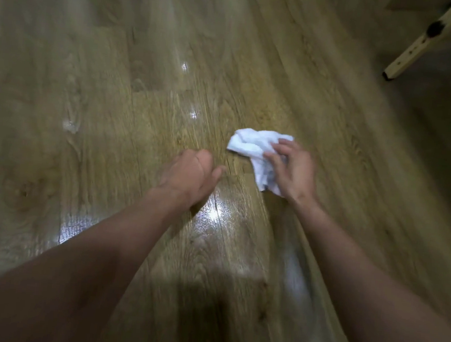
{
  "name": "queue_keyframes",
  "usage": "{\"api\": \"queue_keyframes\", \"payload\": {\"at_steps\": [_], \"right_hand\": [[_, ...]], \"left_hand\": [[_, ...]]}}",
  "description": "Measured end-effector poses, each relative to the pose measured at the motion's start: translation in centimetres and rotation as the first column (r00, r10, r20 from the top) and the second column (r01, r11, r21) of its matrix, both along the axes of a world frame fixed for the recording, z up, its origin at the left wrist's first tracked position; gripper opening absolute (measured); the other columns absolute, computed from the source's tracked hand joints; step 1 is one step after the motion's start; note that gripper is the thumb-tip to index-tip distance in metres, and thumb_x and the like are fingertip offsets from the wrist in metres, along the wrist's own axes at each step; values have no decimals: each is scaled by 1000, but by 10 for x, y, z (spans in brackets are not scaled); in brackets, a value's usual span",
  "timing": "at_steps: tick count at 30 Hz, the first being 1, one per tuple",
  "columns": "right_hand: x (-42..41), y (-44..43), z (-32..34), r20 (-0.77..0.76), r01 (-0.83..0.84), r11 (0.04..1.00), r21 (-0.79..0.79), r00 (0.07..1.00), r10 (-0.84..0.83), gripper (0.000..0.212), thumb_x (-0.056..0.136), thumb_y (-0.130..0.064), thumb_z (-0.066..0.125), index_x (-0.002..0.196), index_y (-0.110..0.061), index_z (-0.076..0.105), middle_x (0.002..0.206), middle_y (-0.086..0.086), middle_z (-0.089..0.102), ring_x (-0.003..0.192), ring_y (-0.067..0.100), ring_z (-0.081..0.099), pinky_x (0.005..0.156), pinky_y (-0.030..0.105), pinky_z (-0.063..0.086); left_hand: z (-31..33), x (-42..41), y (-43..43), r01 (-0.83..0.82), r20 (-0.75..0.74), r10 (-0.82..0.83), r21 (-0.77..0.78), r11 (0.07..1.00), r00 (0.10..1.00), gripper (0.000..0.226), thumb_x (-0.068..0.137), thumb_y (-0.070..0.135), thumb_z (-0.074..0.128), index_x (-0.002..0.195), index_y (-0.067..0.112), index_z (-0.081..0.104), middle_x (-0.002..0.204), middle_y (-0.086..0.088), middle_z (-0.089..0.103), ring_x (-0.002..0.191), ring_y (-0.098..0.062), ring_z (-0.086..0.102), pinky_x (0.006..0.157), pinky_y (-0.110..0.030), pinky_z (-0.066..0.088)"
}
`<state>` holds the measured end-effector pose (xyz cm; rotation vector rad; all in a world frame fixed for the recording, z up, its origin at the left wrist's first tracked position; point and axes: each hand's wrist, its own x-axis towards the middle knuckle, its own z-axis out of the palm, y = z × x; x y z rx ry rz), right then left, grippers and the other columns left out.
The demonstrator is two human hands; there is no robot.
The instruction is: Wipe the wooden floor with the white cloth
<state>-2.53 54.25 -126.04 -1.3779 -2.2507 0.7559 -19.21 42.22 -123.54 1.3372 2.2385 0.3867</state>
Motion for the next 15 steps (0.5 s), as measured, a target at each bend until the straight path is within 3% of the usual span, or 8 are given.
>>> {"api": "queue_keyframes", "payload": {"at_steps": [2,4,5,7,9,11,13,15], "right_hand": [[-30,-22,6,-191,4,985,-174,981,-37,23,83,-20,72,104,-10,73,110,5,65,103,14,61,95,28,45],[-50,-36,11,-358,20,912,-410,916,-181,23,78,-15,76,100,-9,74,94,0,68,85,8,66,83,25,51],[-56,-40,15,-420,-5,849,-528,871,-256,21,77,-12,77,97,-9,74,90,1,72,80,10,68,78,26,53],[-59,-41,22,-497,-96,737,-670,795,-348,18,77,-6,75,95,-10,73,88,7,75,78,16,70,73,29,56],[-54,-39,35,-539,-175,678,-713,756,-372,17,79,-3,72,94,-11,71,85,6,75,75,16,70,65,26,56],[-49,-37,46,-514,-123,749,-651,797,-316,12,78,-5,73,85,-14,71,73,-2,73,64,8,67,57,21,52],[-49,-36,59,-347,62,924,-378,916,-203,9,76,-13,76,78,-19,70,70,-7,70,63,5,64,63,27,53],[-58,-42,73,-285,115,985,-128,947,-148,11,76,-27,74,83,-25,66,76,-10,67,69,5,61,72,33,54]], "left_hand": [[6,-1,8,-216,291,187,69,974,938,25,87,34,64,98,12,67,99,-12,70,90,-31,66,78,-41,54],[15,-5,14,-474,633,369,-5,881,680,24,86,19,68,106,6,65,104,-14,70,86,-31,67,72,-37,56],[19,-8,16,-536,725,403,-55,842,558,27,86,15,69,109,4,63,105,-15,69,79,-27,65,64,-32,54],[27,-15,14,-554,815,404,-126,823,416,25,85,14,69,106,4,61,103,-15,68,76,-22,63,61,-27,52],[40,-24,11,-520,845,360,-116,846,396,15,82,15,73,88,7,61,97,-16,70,78,-25,64,66,-31,53],[52,-34,12,-491,826,286,-12,871,485,17,78,14,76,84,8,61,89,-13,71,75,-24,66,62,-30,52],[66,-41,15,-477,759,235,112,872,608,17,80,18,75,86,10,61,80,-9,67,65,-19,61,50,-24,45],[80,-45,18,-507,779,200,169,845,594,15,84,20,71,91,11,61,79,-9,66,64,-18,60,50,-24,45]]}}
